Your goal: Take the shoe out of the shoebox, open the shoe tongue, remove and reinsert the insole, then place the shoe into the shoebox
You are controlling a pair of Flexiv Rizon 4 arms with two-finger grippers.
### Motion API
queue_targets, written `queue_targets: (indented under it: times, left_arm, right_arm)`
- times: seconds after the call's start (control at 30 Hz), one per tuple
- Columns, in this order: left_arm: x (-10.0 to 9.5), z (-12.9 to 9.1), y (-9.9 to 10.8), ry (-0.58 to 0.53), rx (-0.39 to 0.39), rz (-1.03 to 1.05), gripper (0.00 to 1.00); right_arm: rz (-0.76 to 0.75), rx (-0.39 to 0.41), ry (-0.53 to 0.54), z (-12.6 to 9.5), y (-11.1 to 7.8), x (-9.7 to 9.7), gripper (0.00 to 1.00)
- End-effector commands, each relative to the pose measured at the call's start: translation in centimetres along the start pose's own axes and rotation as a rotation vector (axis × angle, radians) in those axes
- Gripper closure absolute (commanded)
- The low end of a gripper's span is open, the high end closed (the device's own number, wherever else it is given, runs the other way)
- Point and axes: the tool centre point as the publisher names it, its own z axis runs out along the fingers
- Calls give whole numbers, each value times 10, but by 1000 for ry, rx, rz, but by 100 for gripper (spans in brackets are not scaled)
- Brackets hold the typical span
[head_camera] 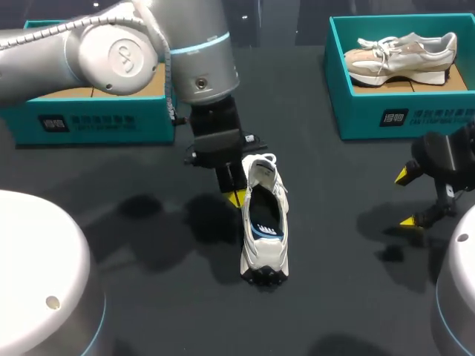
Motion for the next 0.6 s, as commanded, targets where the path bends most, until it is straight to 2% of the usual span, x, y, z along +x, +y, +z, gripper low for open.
queue_targets:
  times: [0.03, 0.6]
  left_arm:
    - [-14, 16, 10, 59, 18, 6, 100]
    - [-29, 56, 13, 129, 37, 100, 100]
  right_arm:
    - [0, 2, -3, 0, 0, 2, 0]
    - [0, 2, -3, 0, 0, 2, 0]
